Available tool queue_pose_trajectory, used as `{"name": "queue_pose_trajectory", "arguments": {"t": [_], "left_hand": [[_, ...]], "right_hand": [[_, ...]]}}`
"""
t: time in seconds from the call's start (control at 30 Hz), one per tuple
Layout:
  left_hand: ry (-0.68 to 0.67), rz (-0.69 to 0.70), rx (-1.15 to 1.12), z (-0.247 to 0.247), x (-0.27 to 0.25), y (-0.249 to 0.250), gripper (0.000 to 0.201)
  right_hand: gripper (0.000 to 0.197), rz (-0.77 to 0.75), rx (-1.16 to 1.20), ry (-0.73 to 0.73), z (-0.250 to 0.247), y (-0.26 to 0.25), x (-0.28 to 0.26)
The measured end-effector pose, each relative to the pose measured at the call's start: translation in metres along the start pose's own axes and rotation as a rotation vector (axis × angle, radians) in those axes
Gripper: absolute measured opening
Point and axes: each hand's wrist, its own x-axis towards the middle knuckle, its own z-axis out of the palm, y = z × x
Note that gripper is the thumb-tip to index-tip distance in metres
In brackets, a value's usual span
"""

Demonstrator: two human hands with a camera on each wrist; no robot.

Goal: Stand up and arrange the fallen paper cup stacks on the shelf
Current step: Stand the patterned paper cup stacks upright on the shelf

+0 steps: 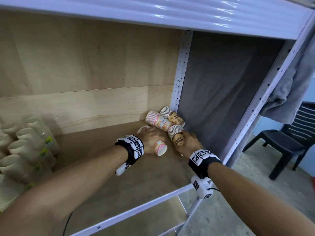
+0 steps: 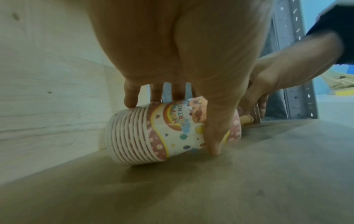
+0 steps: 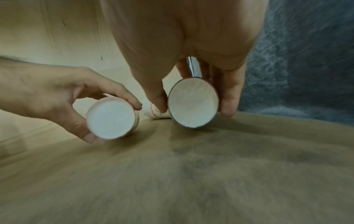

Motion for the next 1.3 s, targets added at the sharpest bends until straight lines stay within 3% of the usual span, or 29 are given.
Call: {"name": "queue_pose_trajectory", "arguments": {"t": [0.17, 0.33, 0.5, 0.8, 1.1, 1.2, 1.27, 1.3], "left_hand": [[0.087, -0.072, -0.237, -0.018, -0.01, -0.006, 0.059], [0.158, -0.214, -0.426, -0.037, -0.025, -0.022, 0.052], [0.149, -0.312, -0.556, -0.063, -0.048, -0.042, 0.053], [-0.088, -0.519, -0.473, -0.091, -0.11, -0.082, 0.052], [-0.141, -0.682, -0.4, -0.087, -0.165, -0.105, 0.057], [-0.174, -0.689, -0.346, -0.084, -0.175, -0.11, 0.05], [-0.195, -0.701, -0.32, -0.083, -0.181, -0.114, 0.048], [-0.191, -0.711, -0.318, -0.083, -0.185, -0.115, 0.05]], "right_hand": [[0.057, -0.007, -0.07, 0.063, -0.023, -0.011, -0.004], [0.046, -0.117, -0.094, 0.135, -0.046, -0.039, -0.005], [0.045, -0.2, -0.122, 0.054, -0.061, -0.07, -0.004], [0.039, -0.416, -0.181, -0.122, -0.041, -0.147, -0.008], [0.048, -0.602, -0.149, -0.249, -0.003, -0.222, -0.039], [0.04, -0.64, -0.106, -0.253, 0.013, -0.244, -0.046], [0.056, -0.661, -0.06, -0.238, 0.02, -0.256, -0.051], [0.051, -0.652, -0.059, -0.251, 0.024, -0.261, -0.053]]}}
